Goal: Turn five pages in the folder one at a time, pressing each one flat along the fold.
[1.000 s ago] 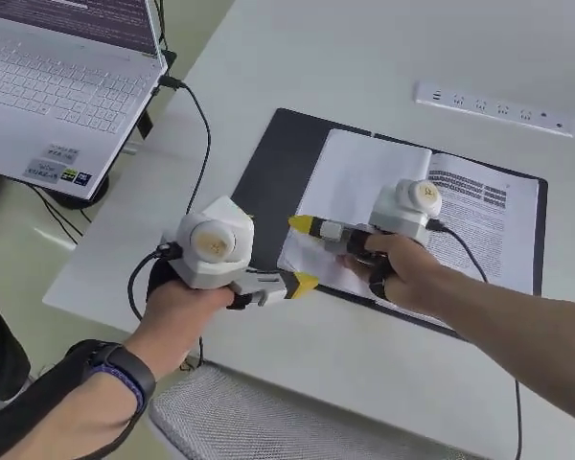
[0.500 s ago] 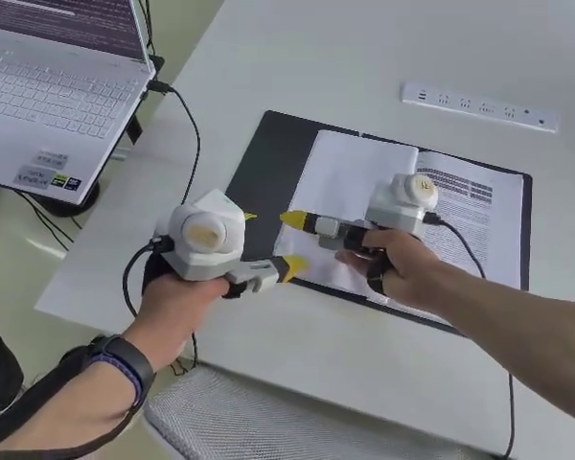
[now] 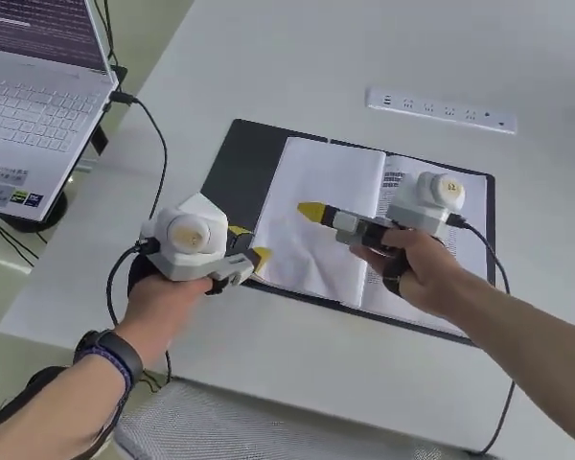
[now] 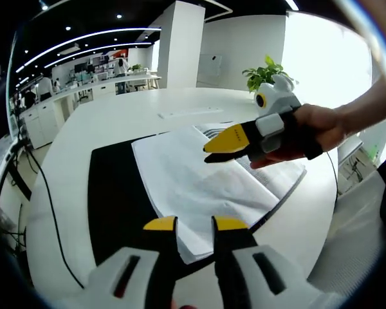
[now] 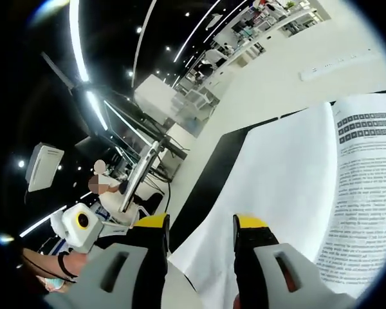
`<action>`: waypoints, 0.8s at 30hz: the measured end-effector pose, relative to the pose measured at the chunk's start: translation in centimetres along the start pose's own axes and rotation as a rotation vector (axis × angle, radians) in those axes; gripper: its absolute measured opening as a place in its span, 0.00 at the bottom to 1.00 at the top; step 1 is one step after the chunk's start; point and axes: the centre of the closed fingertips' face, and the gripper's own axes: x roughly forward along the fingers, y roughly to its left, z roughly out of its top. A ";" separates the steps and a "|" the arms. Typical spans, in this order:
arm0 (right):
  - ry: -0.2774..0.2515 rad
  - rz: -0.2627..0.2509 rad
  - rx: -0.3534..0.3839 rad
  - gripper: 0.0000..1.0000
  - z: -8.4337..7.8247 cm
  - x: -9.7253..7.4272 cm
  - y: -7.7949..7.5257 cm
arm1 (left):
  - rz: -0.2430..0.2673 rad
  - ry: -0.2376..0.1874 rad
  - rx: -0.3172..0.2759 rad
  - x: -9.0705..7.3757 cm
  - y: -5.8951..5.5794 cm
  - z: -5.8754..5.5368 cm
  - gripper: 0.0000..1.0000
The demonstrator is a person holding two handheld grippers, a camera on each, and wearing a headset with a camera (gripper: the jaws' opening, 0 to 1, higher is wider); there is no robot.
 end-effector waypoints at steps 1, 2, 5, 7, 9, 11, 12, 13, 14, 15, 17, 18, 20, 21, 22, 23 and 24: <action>-0.002 -0.003 0.001 0.38 0.0 -0.2 -0.1 | -0.001 0.006 0.002 0.2 0.0 -0.3 0.15; -0.008 -0.010 0.001 0.38 -0.1 -0.8 -0.4 | -0.002 0.014 0.003 0.6 0.0 -0.7 0.14; -0.013 -0.026 0.003 0.38 -0.3 -1.9 -1.2 | -0.005 0.046 -0.001 1.2 0.0 -2.0 0.12; -0.017 -0.036 0.008 0.37 -0.5 -2.6 -1.8 | -0.007 0.054 -0.004 1.4 0.1 -2.5 0.10; -0.024 -0.046 0.017 0.36 -0.6 -3.2 -2.3 | 0.002 0.067 -0.008 1.7 0.3 -3.3 0.07; -0.031 -0.051 0.028 0.35 -0.7 -3.7 -2.6 | 0.017 0.082 -0.006 1.8 0.5 -3.9 0.04; -0.032 -0.054 0.030 0.35 -0.7 -3.8 -2.7 | 0.016 0.084 -0.008 1.8 0.5 -4.0 0.04; -0.034 -0.058 0.030 0.35 -0.8 -4.0 -2.9 | 0.017 0.091 -0.009 1.9 0.5 -4.3 0.03; -0.033 -0.061 0.031 0.35 -0.8 -4.1 -3.1 | 0.022 0.097 -0.003 1.9 0.6 -4.5 0.02; -0.033 -0.064 0.032 0.35 -0.9 -4.2 -3.2 | 0.035 0.110 0.019 1.9 0.8 -4.8 0.01; -0.032 -0.062 0.030 0.35 -1.0 -4.4 -3.3 | 0.037 0.102 0.038 2.0 0.8 -4.7 0.00; -0.031 -0.062 0.029 0.34 -1.0 -4.4 -3.3 | 0.039 0.108 0.033 1.9 0.8 -4.8 0.00; -0.026 -0.061 0.022 0.34 -1.1 -4.4 -3.5 | 0.036 0.105 0.042 1.9 0.7 -4.7 0.00; -0.024 -0.062 0.020 0.33 -1.1 -4.4 -3.7 | 0.037 0.106 0.054 1.8 0.7 -4.7 0.00; -0.021 -0.065 0.017 0.33 -1.1 -4.3 -3.8 | 0.039 0.108 0.058 1.8 0.8 -4.7 0.00; -0.017 -0.069 0.010 0.32 -1.1 -4.3 -4.0 | 0.041 0.110 0.063 1.9 0.8 -4.7 0.00; -0.008 -0.074 -0.003 0.31 -1.2 -4.3 -4.3 | 0.041 0.110 0.062 1.8 0.8 -4.7 0.00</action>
